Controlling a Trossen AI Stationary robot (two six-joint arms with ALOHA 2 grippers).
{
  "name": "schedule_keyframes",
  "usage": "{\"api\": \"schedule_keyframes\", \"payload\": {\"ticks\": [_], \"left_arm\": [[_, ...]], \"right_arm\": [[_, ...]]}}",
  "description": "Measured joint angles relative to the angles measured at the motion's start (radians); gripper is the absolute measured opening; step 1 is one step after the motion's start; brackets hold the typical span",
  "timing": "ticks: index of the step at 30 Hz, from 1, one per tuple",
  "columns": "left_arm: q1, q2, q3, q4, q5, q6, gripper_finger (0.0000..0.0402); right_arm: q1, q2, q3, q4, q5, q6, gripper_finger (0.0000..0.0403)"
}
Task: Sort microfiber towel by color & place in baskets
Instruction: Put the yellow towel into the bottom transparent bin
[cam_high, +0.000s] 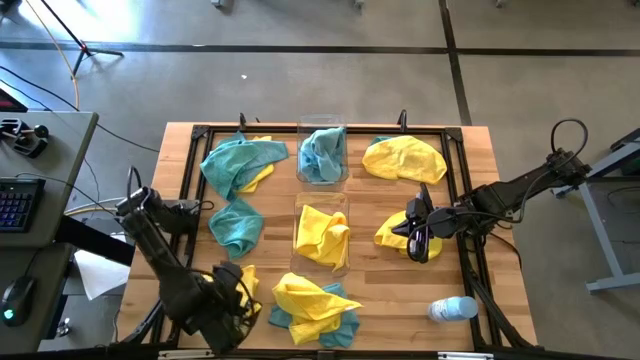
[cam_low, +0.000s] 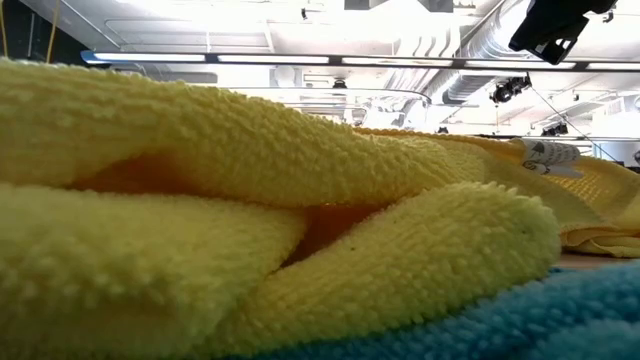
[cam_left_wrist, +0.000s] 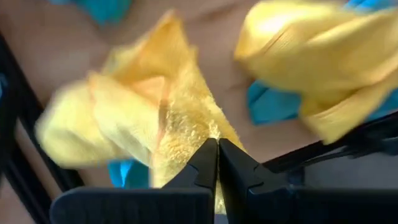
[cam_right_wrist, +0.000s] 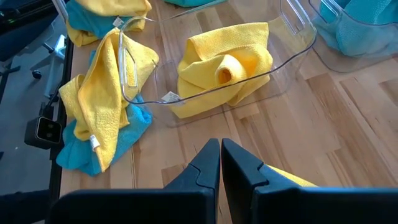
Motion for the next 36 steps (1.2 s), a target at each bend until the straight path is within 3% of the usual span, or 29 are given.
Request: {"api": "schedule_keyframes", "payload": {"ticks": [9, 16, 22, 27, 36], "left_arm": [[0.071, -0.035, 0.168, -0.037, -0.385, 0.328, 0.0000], [0.225, -0.068, 0.276, -0.038, -0.528, 0.706, 0.0000], [0.394, -0.071, 0.391, 0.042, -0.533, 1.121, 0.0000], [0.531, -0.071, 0.423, 0.172, -0.429, 1.391, 0.0000], [0.644, -0.046, 0.408, 0.152, -0.276, 1.520, 0.0000]], "right_arm": [[0.000, 0.000, 0.000, 0.004, 0.024, 0.006, 0.0012], [-0.001, 0.000, 0.000, 0.005, 0.066, 0.067, 0.0012], [-0.001, 0.000, 0.000, 0.005, 0.103, 0.150, 0.0012], [-0.001, 0.000, 0.000, 0.005, 0.157, 0.224, 0.0012], [-0.001, 0.002, 0.000, 0.005, 0.202, 0.280, 0.0012]]}}
